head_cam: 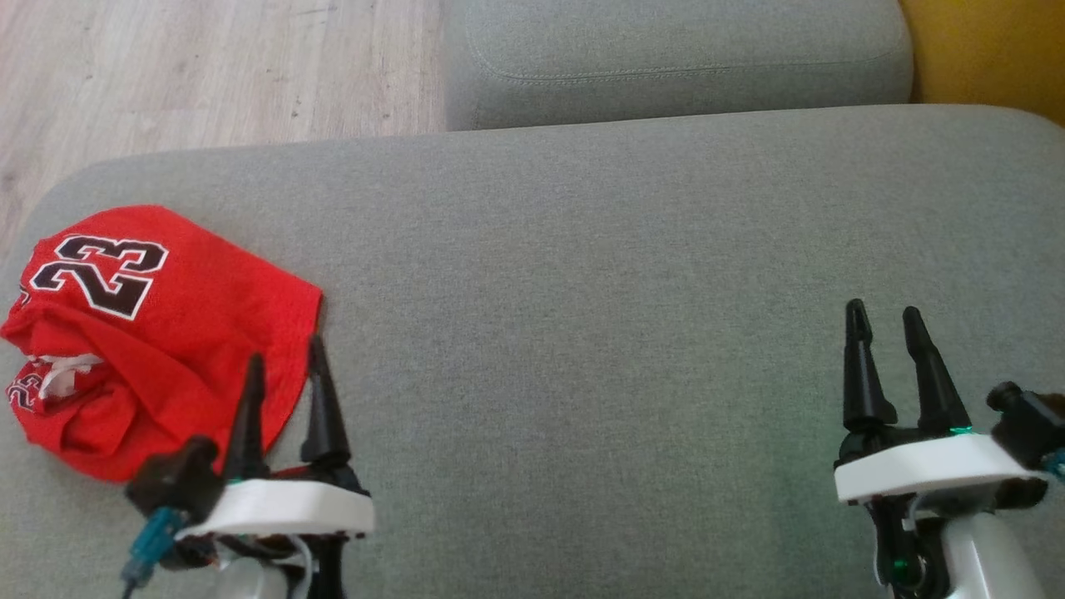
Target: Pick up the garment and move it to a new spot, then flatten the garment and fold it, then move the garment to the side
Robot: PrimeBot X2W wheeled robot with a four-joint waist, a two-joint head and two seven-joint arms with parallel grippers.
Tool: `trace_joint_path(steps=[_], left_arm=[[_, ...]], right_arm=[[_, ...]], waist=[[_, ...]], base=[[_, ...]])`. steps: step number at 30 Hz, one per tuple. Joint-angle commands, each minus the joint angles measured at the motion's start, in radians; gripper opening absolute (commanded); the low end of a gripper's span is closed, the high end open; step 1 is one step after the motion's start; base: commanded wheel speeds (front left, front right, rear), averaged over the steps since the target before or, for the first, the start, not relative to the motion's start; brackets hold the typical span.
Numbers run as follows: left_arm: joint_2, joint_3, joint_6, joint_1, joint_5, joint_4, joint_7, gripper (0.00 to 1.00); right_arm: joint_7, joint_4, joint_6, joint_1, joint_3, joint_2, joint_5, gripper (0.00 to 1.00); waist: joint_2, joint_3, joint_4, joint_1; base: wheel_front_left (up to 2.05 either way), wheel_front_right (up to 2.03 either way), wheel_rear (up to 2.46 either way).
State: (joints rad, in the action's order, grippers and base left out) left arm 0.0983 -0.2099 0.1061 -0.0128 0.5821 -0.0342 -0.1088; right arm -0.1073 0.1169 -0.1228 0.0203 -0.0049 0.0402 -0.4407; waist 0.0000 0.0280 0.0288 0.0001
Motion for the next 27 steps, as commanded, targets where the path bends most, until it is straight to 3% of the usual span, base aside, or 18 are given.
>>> trace_joint_path(steps=[1, 12, 27], left_arm=[[0.025, -0.005, 0.008, -0.052, -0.037, 0.039, -0.018, 1.00], [0.073, -0.120, 0.073, -0.083, -0.150, 0.023, -0.050, 1.00], [0.100, -0.228, 0.051, -0.104, -0.321, -0.038, -0.094, 1.00]], right_arm=[[-0.018, -0.044, -0.005, 0.038, 0.022, 0.007, 0.045, 1.00], [-0.051, -0.048, -0.006, 0.030, 0.042, 0.008, 0.229, 1.00], [-0.095, -0.058, -0.007, 0.026, 0.076, 0.009, 0.449, 1.00]], waist=[[0.0000, 0.001, 0.000, 0.0000], [0.0000, 0.009, -0.005, 0.0000], [0.0000, 0.009, -0.012, -0.0001]], base=[[0.00, 0.00, 0.00], [0.00, 0.00, 0.00], [0.00, 0.00, 0.00]])
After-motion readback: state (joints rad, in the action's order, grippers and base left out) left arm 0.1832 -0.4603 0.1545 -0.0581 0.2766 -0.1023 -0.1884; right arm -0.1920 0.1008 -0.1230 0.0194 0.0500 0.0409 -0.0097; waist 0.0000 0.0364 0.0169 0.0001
